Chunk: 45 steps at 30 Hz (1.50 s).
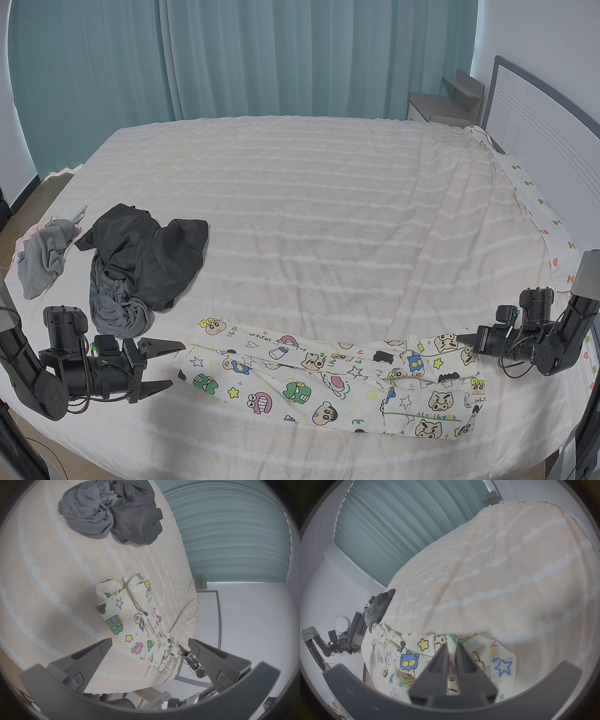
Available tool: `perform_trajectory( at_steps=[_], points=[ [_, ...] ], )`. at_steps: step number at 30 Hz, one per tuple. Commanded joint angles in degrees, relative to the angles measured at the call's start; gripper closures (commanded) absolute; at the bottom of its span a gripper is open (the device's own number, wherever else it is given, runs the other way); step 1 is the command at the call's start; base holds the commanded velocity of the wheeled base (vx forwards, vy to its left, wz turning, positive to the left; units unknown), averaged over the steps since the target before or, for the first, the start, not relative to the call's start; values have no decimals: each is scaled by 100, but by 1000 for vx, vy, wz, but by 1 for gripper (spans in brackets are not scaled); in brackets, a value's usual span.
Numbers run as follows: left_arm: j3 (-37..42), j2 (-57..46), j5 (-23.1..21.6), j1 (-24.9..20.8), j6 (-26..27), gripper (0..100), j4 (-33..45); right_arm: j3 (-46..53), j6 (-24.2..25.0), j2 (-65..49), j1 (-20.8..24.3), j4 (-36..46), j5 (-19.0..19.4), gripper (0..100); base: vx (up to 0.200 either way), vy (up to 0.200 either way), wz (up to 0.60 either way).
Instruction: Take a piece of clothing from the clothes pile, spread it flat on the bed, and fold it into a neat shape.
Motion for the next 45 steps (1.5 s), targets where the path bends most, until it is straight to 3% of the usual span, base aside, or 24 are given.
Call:
perform_trajectory(
  at_steps=[1,9,16,17,23,28,31,39,40,45],
  points=[
    [3,30,2,3,-5,0,0,120,1,-82,-6,-30,1,100,0,0,0],
    [38,30,2,-5,-5,0,0,375,45,-425,-208,-338,10,100,0,0,0],
    [38,30,2,-5,-5,0,0,384,36,-74,-234,-338,1,100,0,0,0],
    [38,30,2,-5,-5,0,0,384,27,-12,-225,-347,1,0,0,0,0],
    [47,38,2,-5,-13,0,0,375,27,14,-217,-355,-52,0,0,0,0],
    [38,65,2,-5,-5,0,0,261,71,-566,-621,-593,-219,0,0,0,0],
    [30,73,2,-5,-5,0,0,252,71,-1102,-586,-549,-219,0,0,0,0],
    [38,73,2,-23,-5,0,0,147,177,-1805,407,198,-280,0,0,0,0],
    [38,73,2,-23,-5,0,0,-20,203,-1656,865,550,-315,0,0,0,0],
    [47,73,2,-23,-5,0,0,-477,493,-583,1541,567,-746,0,0,0,0]
  ],
)
